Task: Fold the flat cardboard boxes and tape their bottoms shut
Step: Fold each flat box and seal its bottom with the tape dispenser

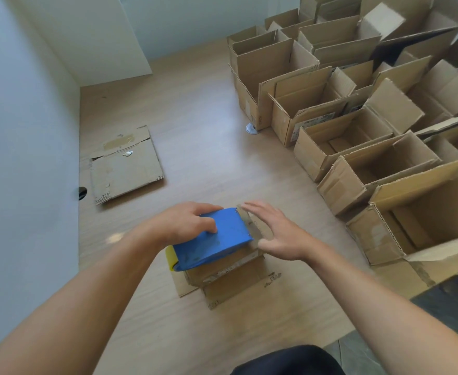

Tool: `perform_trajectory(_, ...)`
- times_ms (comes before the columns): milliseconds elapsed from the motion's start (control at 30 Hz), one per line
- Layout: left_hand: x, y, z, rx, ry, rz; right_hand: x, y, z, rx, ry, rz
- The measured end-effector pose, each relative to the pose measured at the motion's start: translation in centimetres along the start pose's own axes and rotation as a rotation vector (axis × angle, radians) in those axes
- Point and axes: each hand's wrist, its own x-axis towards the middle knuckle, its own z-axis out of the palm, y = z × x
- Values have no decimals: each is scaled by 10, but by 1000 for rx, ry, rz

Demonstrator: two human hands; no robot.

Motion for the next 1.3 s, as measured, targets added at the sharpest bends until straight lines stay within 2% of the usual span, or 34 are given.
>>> perform_trajectory(67,1,1,-1,5,0,6,1,0,-5,-87,-178,-50)
perform_trajectory(133,1,2,-3,2,-7,5,7,3,-6,-186,-232,-91)
perform_trajectory(400,-14,-13,-10,-28,-46,6,32,9,6,-209,-169,-219)
perform_trajectory(567,-27,-26,-20,-6,-72,23,51,2,0,-455,-249,-254)
perform_trajectory(900,-64,-89,-49,-167,-95,-69,47,-6,-5,-576,-250,-291)
perform_trajectory(1100,-82,-119,-62,-149,-129,-162,47,-16,-3,-815,-306,-407)
perform_trajectory(1300,-86,-131,-68,-90,-125,-263,46,-27,-3,-909,-349,-386)
